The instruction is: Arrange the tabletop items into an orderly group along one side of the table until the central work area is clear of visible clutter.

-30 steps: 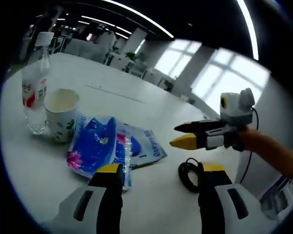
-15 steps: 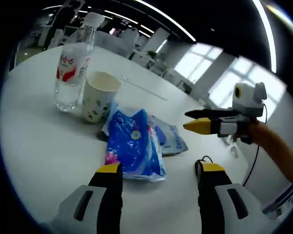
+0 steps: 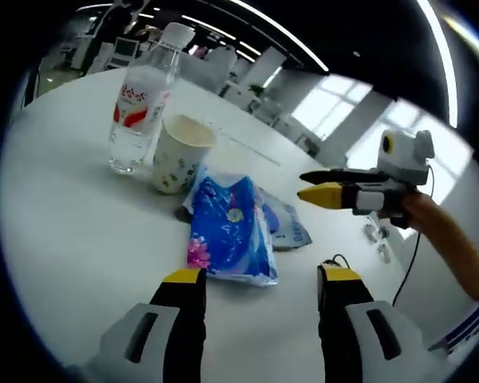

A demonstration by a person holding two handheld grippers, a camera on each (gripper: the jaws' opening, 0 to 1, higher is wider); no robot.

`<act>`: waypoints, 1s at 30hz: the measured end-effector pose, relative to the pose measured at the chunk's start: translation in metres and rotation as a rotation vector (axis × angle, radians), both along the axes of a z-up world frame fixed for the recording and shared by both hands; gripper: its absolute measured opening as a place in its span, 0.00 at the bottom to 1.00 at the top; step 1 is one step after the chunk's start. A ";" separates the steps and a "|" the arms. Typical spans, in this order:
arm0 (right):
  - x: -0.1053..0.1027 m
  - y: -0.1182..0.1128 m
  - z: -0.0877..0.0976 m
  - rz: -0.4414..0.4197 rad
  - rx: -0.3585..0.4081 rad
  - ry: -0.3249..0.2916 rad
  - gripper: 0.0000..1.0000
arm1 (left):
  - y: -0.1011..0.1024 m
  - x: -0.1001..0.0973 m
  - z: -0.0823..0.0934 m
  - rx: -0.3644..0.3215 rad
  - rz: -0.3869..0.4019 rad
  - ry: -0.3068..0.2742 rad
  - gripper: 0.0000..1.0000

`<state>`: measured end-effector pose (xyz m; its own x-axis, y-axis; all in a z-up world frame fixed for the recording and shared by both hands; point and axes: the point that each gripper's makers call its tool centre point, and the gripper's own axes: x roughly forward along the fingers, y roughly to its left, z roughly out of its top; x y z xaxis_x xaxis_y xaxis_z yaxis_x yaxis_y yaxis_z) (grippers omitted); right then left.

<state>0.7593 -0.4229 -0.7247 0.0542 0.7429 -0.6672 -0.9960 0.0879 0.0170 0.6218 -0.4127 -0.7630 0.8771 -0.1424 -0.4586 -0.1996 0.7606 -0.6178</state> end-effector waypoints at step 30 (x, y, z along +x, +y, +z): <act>-0.017 0.052 -0.016 0.134 -0.051 -0.017 0.27 | -0.012 0.007 -0.025 -0.159 0.010 0.048 0.32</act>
<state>0.7421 -0.3713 -0.7409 -0.0313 0.7094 -0.7041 -0.9990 -0.0451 -0.0009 0.6290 -0.4245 -0.7877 0.8565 -0.2077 -0.4726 -0.2390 0.6518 -0.7197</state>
